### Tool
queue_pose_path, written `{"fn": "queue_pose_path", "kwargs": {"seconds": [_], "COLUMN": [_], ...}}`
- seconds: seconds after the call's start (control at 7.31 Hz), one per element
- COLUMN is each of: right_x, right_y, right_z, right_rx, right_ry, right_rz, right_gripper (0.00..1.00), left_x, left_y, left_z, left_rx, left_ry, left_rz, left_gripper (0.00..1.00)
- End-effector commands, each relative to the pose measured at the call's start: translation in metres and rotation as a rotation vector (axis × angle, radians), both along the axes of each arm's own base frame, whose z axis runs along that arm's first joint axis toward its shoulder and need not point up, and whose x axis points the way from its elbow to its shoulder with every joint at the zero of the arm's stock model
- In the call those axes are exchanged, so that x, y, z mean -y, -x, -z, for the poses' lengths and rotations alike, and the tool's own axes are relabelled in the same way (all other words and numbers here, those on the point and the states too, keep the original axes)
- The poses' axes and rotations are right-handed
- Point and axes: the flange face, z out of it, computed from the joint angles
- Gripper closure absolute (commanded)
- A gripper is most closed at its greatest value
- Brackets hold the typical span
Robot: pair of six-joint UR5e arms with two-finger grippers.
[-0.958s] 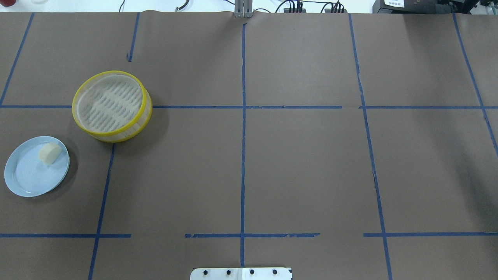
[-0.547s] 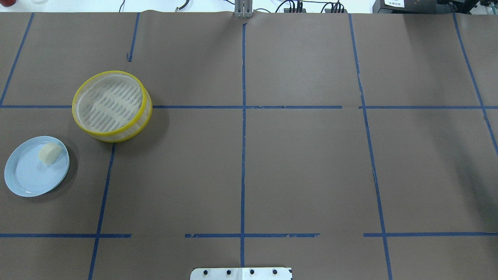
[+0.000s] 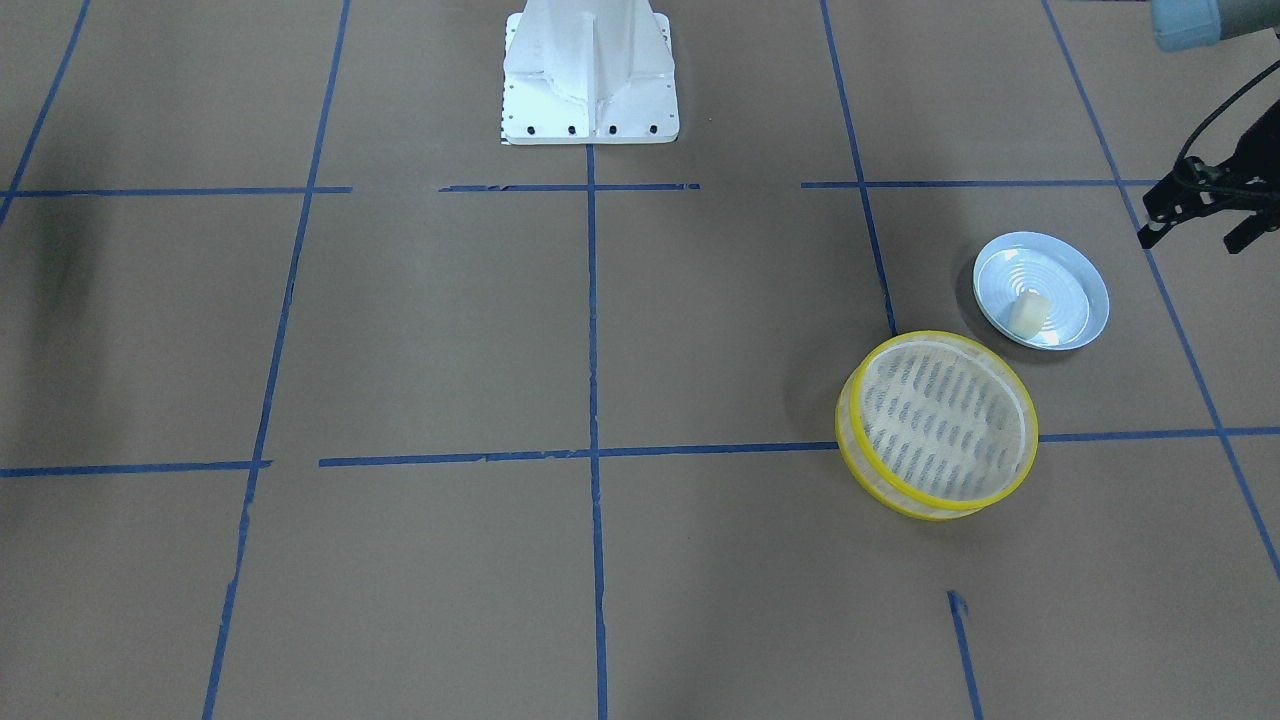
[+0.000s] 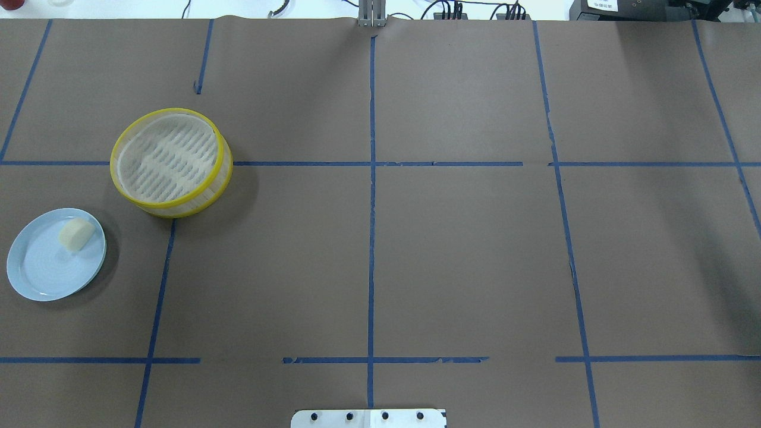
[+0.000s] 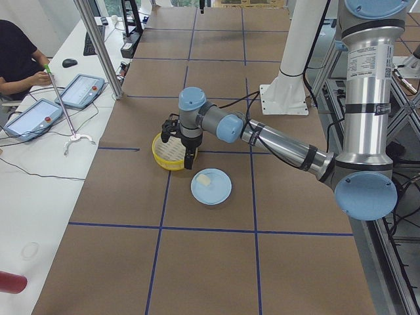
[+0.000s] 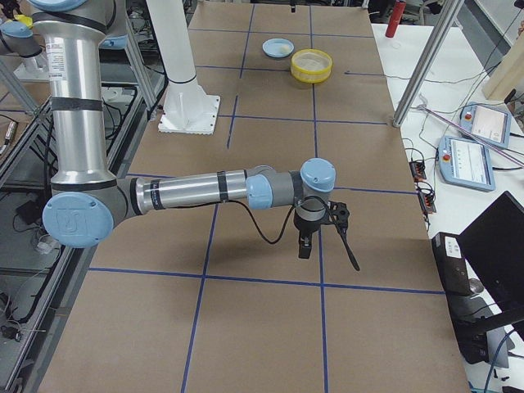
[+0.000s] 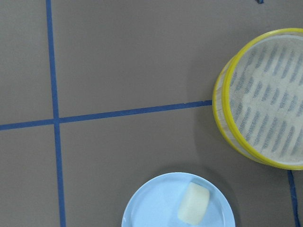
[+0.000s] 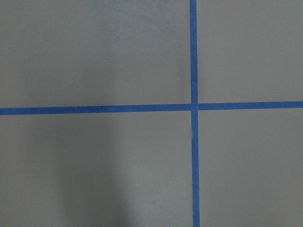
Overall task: Place bun in steamer
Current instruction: 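Move the left gripper down over the pale bun on the blue plate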
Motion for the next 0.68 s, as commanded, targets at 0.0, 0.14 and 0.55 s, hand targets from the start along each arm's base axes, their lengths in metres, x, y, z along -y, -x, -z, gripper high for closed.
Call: {"fn": "queue_pose_path", "kwargs": {"seconds": [0.0,0.14,0.55], "right_x": [0.0,0.0,0.0], "right_y": [0.001,0.0,0.0], "right_z": [0.0,0.0,0.0], "right_rx": [0.0,0.0,0.0], "right_ry": [0.0,0.0,0.0], "right_rz": [0.001,0.0,0.0], "right_gripper": [0.0,0.0,0.0], "left_x": [-0.01,-0.009,-0.017], "left_y": [-0.052,-0.067,-0.11], "left_z": [-0.027,-0.062,-0.111], "left_rx": [0.015,-0.01,-0.02], "left_ry": [0.015,0.009,0.012], "left_rz": [0.034,0.039,0.043], "left_gripper": [0.0,0.0,0.0]}}
